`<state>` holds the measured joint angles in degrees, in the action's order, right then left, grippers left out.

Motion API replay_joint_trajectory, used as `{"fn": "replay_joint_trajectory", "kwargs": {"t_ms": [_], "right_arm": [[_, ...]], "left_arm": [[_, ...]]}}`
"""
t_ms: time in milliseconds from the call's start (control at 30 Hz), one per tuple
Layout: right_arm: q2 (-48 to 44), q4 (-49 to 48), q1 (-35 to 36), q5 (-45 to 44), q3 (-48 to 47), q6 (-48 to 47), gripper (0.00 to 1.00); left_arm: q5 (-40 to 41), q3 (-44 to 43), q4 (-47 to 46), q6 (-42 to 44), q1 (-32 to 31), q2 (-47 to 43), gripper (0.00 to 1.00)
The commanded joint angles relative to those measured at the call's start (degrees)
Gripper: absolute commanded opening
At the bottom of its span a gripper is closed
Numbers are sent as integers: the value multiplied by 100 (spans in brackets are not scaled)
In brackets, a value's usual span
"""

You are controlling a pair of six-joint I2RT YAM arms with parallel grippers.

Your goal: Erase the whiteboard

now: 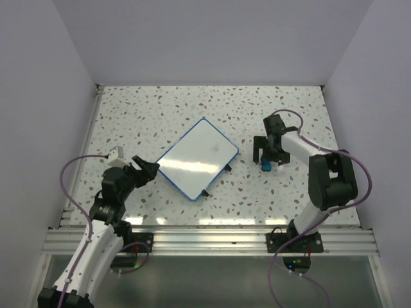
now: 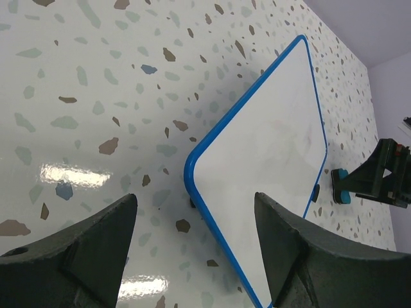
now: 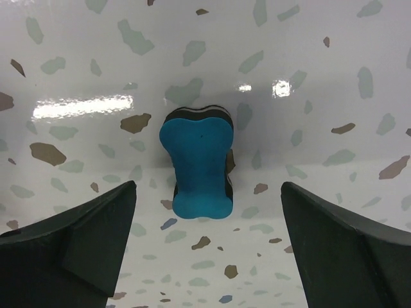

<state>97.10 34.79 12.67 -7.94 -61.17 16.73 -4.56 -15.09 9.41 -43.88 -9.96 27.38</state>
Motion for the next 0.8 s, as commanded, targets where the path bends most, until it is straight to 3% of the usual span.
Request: {"fn": "replay_joint_trajectory", "kwargs": {"t_ms": [0,367,767], "right_arm": [[-576,-113,-19,-31,-124,-30,98],[-2211,-393,-10,768,728,497,98],[-2494,-1113,-10,1953,1510,621,98]], "left_arm": [[-80,-319,-194,160,-33,4,77],[-63,-337,96,134,-33,-206,78],[-396,-126,88,-42,-33,-435,78]]}}
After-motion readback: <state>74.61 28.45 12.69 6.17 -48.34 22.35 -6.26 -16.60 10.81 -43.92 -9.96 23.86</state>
